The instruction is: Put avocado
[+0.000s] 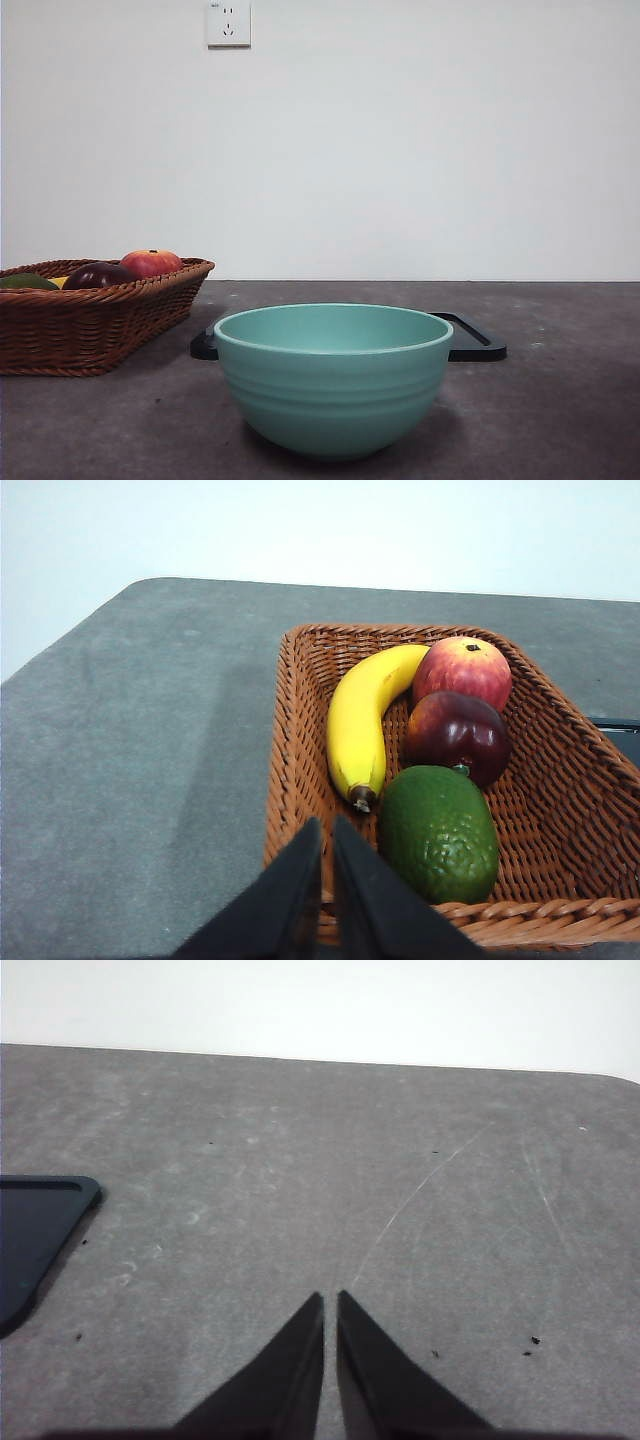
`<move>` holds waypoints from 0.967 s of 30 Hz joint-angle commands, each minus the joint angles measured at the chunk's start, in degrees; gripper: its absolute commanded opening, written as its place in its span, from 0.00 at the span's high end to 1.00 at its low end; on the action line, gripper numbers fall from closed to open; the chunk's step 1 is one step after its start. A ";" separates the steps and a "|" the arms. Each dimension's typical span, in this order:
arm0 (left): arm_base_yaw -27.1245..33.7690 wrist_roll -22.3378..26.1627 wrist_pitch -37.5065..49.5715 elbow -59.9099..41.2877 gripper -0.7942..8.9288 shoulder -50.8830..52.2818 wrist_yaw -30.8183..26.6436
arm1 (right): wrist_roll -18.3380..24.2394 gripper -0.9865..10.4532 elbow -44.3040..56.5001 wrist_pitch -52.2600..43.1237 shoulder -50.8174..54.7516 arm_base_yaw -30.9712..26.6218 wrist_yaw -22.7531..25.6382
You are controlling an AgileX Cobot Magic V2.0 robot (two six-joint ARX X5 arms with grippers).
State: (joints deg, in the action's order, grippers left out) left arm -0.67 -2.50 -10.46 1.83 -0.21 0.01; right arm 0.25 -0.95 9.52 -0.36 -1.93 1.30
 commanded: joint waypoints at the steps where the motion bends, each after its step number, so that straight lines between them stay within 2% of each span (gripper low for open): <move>1: -0.11 -0.37 -0.24 -1.18 0.90 0.02 -0.20 | 0.42 0.90 0.31 -0.59 0.15 -0.09 0.17; 4: -0.11 -0.39 -0.22 -1.18 0.90 0.02 -0.20 | -0.39 0.90 0.31 -1.14 0.15 -0.07 0.02; 10: -0.11 -1.20 -0.20 -1.03 0.90 0.02 -0.17 | -6.14 0.90 0.15 -2.80 0.15 -0.07 -1.53; 15: -0.15 -8.20 0.85 1.51 0.90 0.00 -0.17 | -11.02 0.90 -1.68 -3.30 0.11 -0.02 -1.92; 17: -0.26 -9.99 1.62 3.54 0.90 -0.11 -0.17 | -13.09 0.90 -3.34 -2.93 0.07 -0.02 -1.99; 24: -0.68 -10.47 -0.52 14.21 0.90 -4.66 -0.15 | -18.01 0.90 -13.16 2.58 -4.39 0.09 -3.96; 29: -0.85 -10.47 -3.96 24.39 0.90 -12.35 0.94 | -18.49 0.90 -22.23 5.99 -11.08 0.87 -9.68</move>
State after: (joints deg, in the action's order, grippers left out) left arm -1.37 -12.82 -14.87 24.21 -11.66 0.47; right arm -17.06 -21.67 15.59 -10.72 -1.30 -7.66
